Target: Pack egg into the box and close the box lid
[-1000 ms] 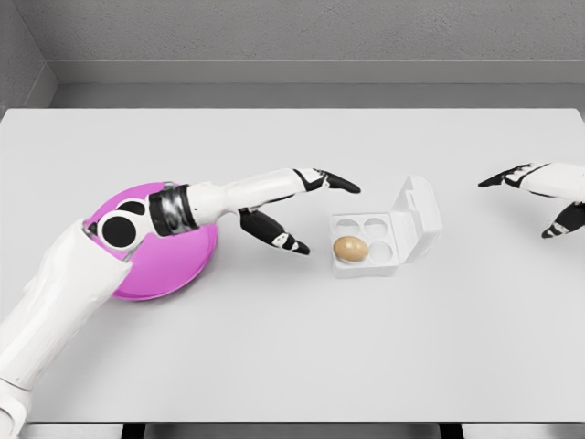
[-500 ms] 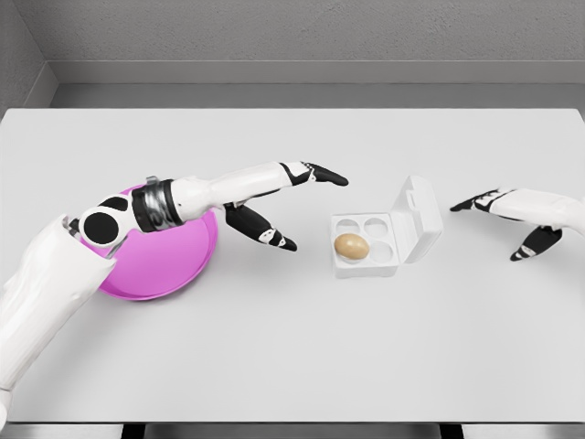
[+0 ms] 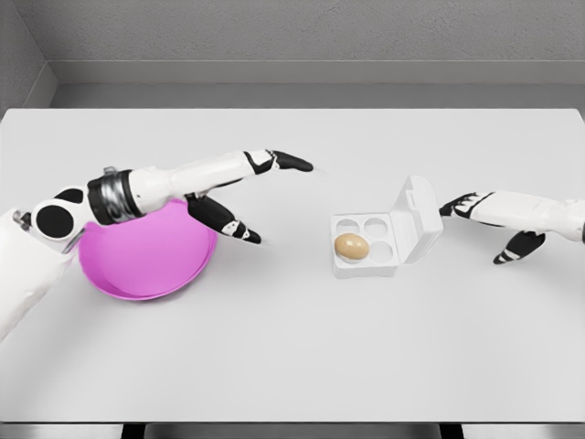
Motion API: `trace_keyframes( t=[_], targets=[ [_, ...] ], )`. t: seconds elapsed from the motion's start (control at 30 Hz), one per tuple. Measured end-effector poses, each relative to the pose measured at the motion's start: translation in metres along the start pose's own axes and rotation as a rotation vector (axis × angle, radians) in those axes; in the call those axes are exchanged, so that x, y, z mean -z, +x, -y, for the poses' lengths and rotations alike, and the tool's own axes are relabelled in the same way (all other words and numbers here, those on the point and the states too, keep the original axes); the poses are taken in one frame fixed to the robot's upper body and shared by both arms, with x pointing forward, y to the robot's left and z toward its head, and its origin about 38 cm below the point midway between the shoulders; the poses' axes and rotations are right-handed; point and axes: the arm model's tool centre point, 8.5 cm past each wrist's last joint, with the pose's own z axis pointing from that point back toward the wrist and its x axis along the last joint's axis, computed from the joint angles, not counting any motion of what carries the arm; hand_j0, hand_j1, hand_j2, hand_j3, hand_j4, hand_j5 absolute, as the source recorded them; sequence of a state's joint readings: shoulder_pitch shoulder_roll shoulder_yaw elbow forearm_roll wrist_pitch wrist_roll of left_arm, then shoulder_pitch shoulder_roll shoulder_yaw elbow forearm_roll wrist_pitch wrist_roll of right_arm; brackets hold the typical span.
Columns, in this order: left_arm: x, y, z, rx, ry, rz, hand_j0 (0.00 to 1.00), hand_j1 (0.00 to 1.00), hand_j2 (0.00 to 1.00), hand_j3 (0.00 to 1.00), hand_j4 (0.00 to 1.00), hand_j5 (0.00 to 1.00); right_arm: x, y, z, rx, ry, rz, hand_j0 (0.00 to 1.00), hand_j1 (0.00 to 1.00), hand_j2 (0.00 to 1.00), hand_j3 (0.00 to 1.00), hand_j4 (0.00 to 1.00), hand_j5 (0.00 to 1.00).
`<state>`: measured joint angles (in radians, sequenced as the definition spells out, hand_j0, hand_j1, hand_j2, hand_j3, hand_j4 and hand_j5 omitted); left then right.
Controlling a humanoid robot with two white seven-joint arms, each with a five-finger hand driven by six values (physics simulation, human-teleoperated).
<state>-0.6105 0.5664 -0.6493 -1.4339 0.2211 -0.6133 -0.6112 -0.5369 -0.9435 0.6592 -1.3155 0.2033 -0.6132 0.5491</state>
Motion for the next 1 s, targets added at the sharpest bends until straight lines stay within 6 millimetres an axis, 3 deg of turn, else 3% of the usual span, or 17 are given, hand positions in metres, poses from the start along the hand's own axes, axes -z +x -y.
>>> trace_keyframes(
  t=[0.3, 0.7, 0.8, 1.0],
  targets=[
    [-0.057, 0.003, -0.017, 0.036, -0.027, -0.107, 1.0, 1.0, 1.0, 1.0, 1.0, 1.0, -0.004, 0.027, 0.022, -0.091, -0.017, 0.062, 1.0, 1.0, 1.0, 1.0, 1.0, 1.0],
    [-0.066, 0.002, -0.022, 0.048, -0.029, -0.131, 1.0, 1.0, 1.0, 1.0, 1.0, 1.0, 0.01, 0.064, 0.034, -0.157, -0.041, 0.166, 1.0, 1.0, 1.0, 1.0, 1.0, 1.0],
    [-0.066, 0.001, -0.022, 0.046, -0.028, -0.135, 1.0, 1.0, 1.0, 1.0, 1.0, 1.0, -0.001, 0.056, 0.042, -0.159, -0.068, 0.133, 1.0, 1.0, 1.0, 1.0, 1.0, 1.0],
    [-0.067, 0.001, -0.021, 0.044, -0.029, -0.137, 1.0, 1.0, 1.0, 1.0, 1.0, 1.0, -0.03, 0.017, 0.054, -0.117, -0.124, 0.006, 1.0, 1.0, 1.0, 1.0, 1.0, 1.0]
  ],
)
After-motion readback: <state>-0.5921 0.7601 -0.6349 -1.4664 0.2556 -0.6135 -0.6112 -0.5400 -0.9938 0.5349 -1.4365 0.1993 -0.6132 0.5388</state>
